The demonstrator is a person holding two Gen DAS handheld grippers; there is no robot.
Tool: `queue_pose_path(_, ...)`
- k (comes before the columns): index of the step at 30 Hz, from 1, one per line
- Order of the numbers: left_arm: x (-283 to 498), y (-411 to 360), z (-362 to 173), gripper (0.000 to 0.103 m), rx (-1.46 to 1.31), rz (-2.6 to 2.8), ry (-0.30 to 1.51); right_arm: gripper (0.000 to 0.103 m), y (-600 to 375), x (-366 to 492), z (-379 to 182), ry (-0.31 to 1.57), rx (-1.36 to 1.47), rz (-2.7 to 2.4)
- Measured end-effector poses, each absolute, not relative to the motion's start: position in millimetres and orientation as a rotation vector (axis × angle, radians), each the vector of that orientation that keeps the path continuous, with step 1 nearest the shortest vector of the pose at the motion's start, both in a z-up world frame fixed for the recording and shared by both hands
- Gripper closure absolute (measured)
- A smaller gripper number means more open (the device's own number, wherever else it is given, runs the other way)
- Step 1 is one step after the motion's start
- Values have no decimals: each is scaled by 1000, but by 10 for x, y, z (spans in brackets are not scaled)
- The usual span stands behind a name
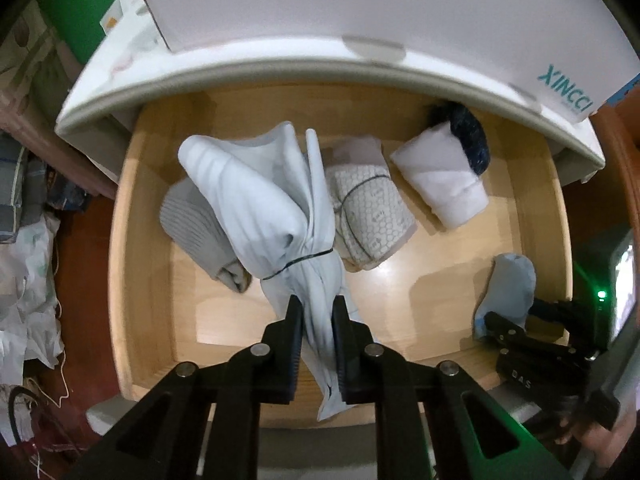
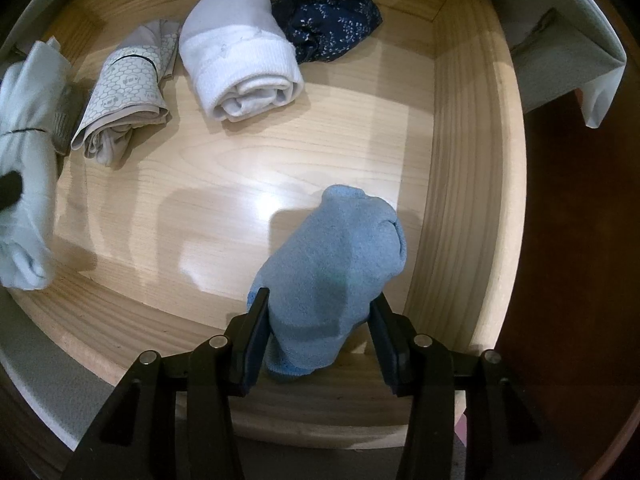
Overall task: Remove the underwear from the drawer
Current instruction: 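Lift the pale blue garment into the white box while the right tool holds the sock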
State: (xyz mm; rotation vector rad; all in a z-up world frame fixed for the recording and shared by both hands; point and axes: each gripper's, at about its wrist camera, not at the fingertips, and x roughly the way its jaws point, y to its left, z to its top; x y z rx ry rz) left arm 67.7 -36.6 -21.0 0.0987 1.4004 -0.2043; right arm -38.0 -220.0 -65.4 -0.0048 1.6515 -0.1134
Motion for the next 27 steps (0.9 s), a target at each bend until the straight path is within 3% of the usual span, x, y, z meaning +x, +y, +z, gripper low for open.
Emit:
queue_pose_path(11,530,-295,374,89,165,-287,1275,58,-2139,-352,-647,1643,-18,-137)
queue_pose_path(27,500,-116,1904,95,152,-395,1015,57,-2112,-371,-682,1629,-27,-150)
